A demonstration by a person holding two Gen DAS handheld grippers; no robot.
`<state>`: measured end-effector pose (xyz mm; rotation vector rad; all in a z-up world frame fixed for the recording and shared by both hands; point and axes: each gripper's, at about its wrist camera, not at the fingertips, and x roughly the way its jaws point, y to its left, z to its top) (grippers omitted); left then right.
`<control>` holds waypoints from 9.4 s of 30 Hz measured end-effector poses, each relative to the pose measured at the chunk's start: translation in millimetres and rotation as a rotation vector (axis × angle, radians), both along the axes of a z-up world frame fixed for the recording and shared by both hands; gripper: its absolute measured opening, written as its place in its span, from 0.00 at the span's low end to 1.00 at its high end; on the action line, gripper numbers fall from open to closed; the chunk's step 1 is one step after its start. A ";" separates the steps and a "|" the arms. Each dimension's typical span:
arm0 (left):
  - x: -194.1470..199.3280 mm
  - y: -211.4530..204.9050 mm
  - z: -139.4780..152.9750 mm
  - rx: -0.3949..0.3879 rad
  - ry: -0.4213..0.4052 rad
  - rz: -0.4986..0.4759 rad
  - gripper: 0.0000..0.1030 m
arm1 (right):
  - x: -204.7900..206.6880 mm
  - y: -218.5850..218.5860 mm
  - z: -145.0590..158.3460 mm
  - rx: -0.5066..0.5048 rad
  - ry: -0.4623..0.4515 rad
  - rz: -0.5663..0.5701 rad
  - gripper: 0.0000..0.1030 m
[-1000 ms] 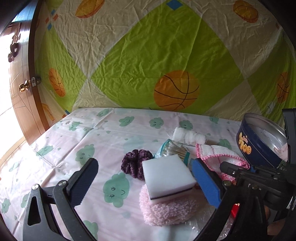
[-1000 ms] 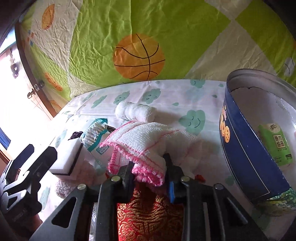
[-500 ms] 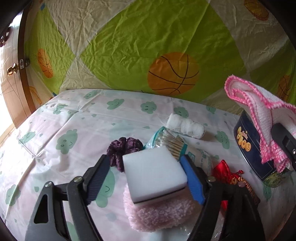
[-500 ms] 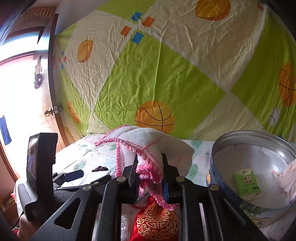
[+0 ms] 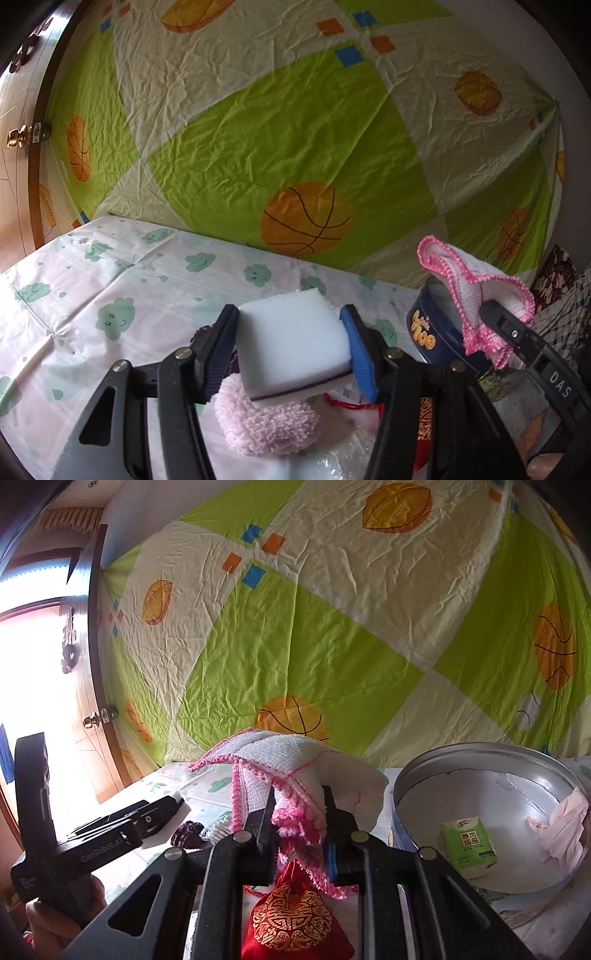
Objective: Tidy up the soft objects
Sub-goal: 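Carry the sponge with the left tool and towel with the right tool over the tin, then open both tools to drop the sponge and towel into the tin, then move both open tools from the tin toward the items on the bed, then grasp the pink fluffy puff with the left tool while the right tool grasps the red pouch, then carry the pink puff with the left tool and red pouch with the right tool over the tin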
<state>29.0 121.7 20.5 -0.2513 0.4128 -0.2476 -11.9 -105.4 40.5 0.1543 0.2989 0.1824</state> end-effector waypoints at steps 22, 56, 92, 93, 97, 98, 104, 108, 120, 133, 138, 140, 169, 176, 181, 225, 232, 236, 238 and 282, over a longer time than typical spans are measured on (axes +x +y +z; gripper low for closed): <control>-31.8 -22.5 23.5 -0.176 -0.148 -0.254 0.57 | -28.0 -43.3 11.5 -0.064 -0.110 -0.137 0.20; -8.1 -231.7 44.8 0.035 -0.142 -0.429 0.57 | -32.0 -207.6 2.7 -0.053 -0.048 -0.387 0.20; 45.6 -291.4 5.0 0.182 0.024 -0.289 0.57 | 16.5 -236.9 -24.7 -0.049 0.128 -0.334 0.21; 45.1 -292.0 4.8 0.193 0.021 -0.282 0.57 | 17.2 -235.7 -24.7 -0.050 0.128 -0.323 0.23; 43.7 -290.8 3.5 0.224 0.007 -0.222 0.76 | 20.9 -230.7 -25.2 -0.060 0.134 -0.267 0.56; 42.2 -289.9 4.2 0.234 0.000 -0.213 0.80 | 19.4 -230.1 -24.7 -0.062 0.125 -0.267 0.65; 40.3 -264.2 9.7 0.165 0.005 -0.133 1.00 | -1.3 -245.1 -15.3 0.008 0.023 -0.335 0.74; 37.8 -248.1 13.3 0.103 0.015 -0.090 1.00 | -12.6 -254.9 -10.7 0.050 -0.024 -0.420 0.75; 8.1 -251.5 3.5 0.251 -0.030 -0.049 1.00 | -27.5 -250.8 -7.7 0.015 -0.082 -0.513 0.75; -18.0 -247.7 -3.2 0.332 -0.081 -0.047 1.00 | -44.2 -233.1 -11.3 0.061 -0.066 -0.545 0.75; -25.7 -243.5 -2.9 0.342 -0.085 -0.055 1.00 | -60.0 -224.0 -11.2 0.072 -0.076 -0.568 0.75; -29.7 -241.3 -2.8 0.348 -0.091 -0.055 1.00 | -65.4 -218.6 -10.3 0.071 -0.082 -0.564 0.75; -40.0 -149.7 -6.4 0.328 -0.048 -0.010 1.00 | -80.7 -110.2 -8.7 0.018 -0.082 -0.366 0.75; -32.0 -121.1 -7.9 0.334 -0.022 0.009 1.00 | -70.8 -79.0 -10.2 0.004 -0.052 -0.301 0.75; -25.1 -93.4 -9.6 0.342 -0.002 0.051 1.00 | -60.5 -60.4 -13.4 0.019 -0.011 -0.239 0.75; 44.7 -10.0 -61.0 0.223 0.470 0.014 0.71 | 4.7 14.0 -39.1 0.017 0.279 0.149 0.22; 33.8 -18.9 -51.0 0.242 0.398 -0.024 0.26 | -14.0 15.5 -25.5 0.031 0.146 0.156 0.21; 31.4 -6.9 -47.6 0.176 0.383 -0.008 0.18 | -20.8 15.5 -21.7 0.000 0.094 0.115 0.22; 30.5 -2.0 -45.9 0.140 0.367 -0.004 0.17 | -22.6 13.7 -21.2 -0.012 0.084 0.093 0.22; -24.4 -139.5 17.9 0.161 -0.030 -0.121 0.17 | -61.4 -101.6 8.2 -0.117 -0.172 -0.213 0.22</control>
